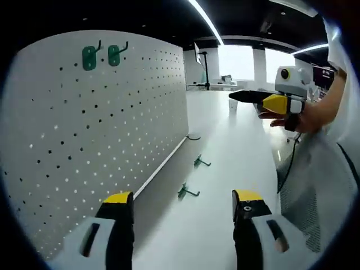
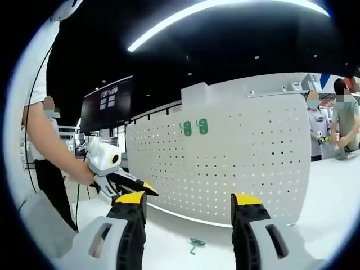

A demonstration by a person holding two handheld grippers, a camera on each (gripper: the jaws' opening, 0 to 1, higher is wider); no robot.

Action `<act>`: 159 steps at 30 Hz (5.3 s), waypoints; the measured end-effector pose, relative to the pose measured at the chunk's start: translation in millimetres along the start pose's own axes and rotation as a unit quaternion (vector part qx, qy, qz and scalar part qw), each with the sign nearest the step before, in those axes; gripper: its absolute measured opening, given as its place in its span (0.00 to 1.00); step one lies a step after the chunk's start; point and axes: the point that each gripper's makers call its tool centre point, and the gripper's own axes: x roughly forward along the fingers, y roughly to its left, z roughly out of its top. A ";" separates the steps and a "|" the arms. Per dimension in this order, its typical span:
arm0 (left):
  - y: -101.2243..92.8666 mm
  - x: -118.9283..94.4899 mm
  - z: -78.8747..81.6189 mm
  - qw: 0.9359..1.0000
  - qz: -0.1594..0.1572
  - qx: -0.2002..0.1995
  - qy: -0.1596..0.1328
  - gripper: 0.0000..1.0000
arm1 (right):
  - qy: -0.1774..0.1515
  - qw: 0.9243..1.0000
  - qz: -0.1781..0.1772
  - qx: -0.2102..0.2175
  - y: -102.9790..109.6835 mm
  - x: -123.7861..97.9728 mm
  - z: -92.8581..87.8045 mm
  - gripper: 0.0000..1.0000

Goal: Insert the hook assembly into the mounting plate slot until the hook locks in place.

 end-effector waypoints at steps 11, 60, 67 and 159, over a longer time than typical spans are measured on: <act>-5.1 28.5 -8.6 0.996 -0.051 0.048 0.054 0.72 | 0.001 1.000 0.002 -0.001 0.9 -0.7 -1.5 0.57; 3.7 128.2 -74.8 0.927 -0.183 0.149 0.293 0.59 | -0.013 1.000 -0.027 0.003 -14.1 -8.7 8.1 0.52; 5.6 132.6 -73.3 0.926 -0.183 0.151 0.293 0.56 | -0.013 0.999 -0.033 -0.001 -15.7 -10.1 9.5 0.49; 19.8 70.6 94.6 0.996 0.001 0.003 -0.091 0.01 | -0.028 0.999 -0.020 0.027 -8.2 -2.8 34.9 0.45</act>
